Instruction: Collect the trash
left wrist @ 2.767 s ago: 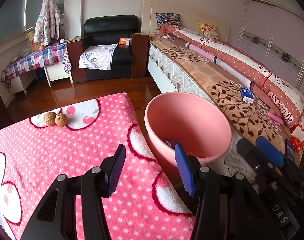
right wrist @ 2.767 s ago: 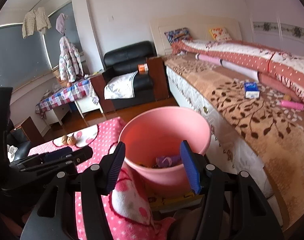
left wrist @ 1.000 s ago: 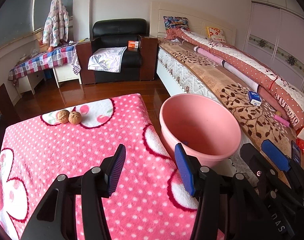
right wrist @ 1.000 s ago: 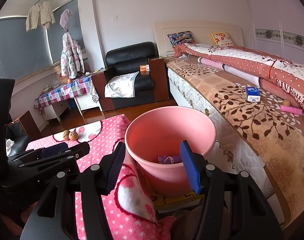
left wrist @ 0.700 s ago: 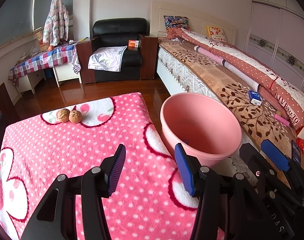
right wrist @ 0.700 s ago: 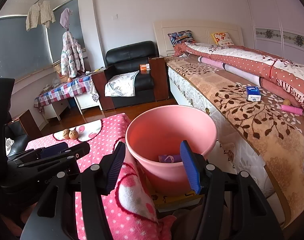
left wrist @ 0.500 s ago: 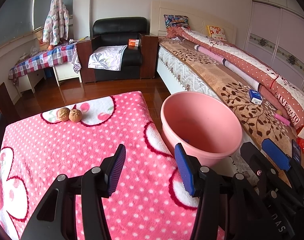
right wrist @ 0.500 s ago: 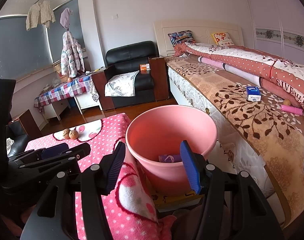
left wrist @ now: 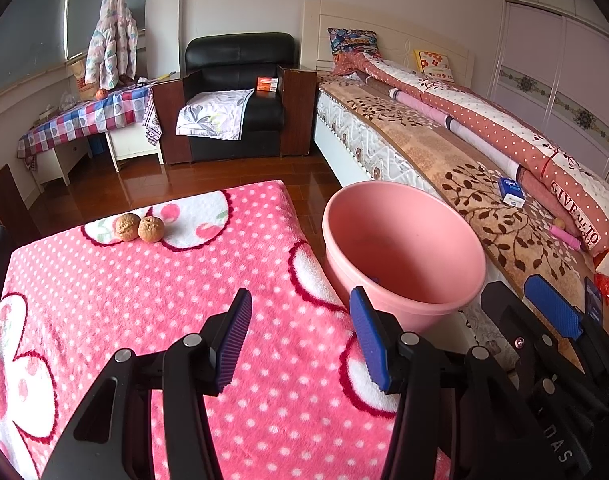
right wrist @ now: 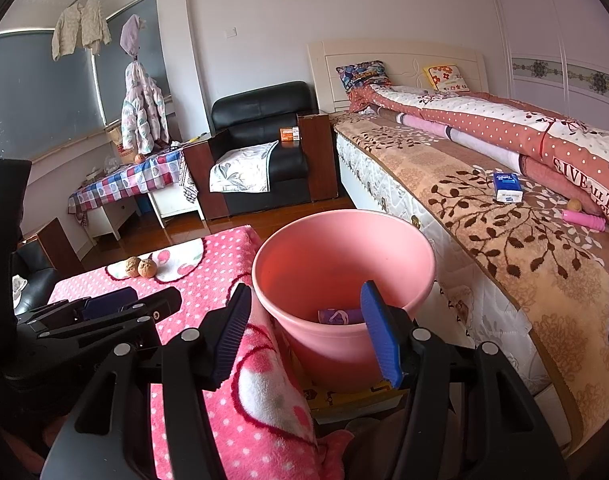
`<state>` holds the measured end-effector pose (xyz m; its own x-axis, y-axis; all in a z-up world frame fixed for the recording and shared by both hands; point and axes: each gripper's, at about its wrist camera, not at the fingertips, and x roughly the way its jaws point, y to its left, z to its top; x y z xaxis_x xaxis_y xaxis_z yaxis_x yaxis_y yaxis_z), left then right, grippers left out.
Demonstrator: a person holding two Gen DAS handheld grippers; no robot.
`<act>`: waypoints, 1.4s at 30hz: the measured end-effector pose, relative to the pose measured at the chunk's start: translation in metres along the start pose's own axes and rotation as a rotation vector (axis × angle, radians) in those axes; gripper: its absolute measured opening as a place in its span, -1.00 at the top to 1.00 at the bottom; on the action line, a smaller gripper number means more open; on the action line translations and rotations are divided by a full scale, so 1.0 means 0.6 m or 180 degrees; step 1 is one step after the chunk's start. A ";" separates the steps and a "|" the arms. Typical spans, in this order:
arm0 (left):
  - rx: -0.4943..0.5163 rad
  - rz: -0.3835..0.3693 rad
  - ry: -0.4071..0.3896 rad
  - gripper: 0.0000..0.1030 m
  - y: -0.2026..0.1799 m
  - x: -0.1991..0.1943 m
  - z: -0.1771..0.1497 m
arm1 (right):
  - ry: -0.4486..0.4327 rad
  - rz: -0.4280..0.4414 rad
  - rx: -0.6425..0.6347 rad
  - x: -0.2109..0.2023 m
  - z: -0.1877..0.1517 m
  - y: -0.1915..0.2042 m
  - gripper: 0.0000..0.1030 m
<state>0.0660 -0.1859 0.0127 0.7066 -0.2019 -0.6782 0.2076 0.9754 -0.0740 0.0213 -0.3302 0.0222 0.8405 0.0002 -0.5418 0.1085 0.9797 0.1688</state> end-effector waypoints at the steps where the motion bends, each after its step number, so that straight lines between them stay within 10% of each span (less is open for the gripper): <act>1: -0.0001 0.0002 -0.0003 0.01 -0.001 0.001 0.001 | -0.0003 -0.0002 -0.0003 -0.001 -0.001 0.000 -0.12; 42: 0.0006 0.0011 0.0016 0.01 -0.004 0.002 0.003 | 0.0013 -0.0003 -0.0032 -0.007 -0.001 0.002 -0.12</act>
<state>0.0673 -0.1885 0.0134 0.7040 -0.1980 -0.6821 0.2065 0.9759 -0.0702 0.0173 -0.3287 0.0241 0.8382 0.0000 -0.5454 0.1041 0.9816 0.1600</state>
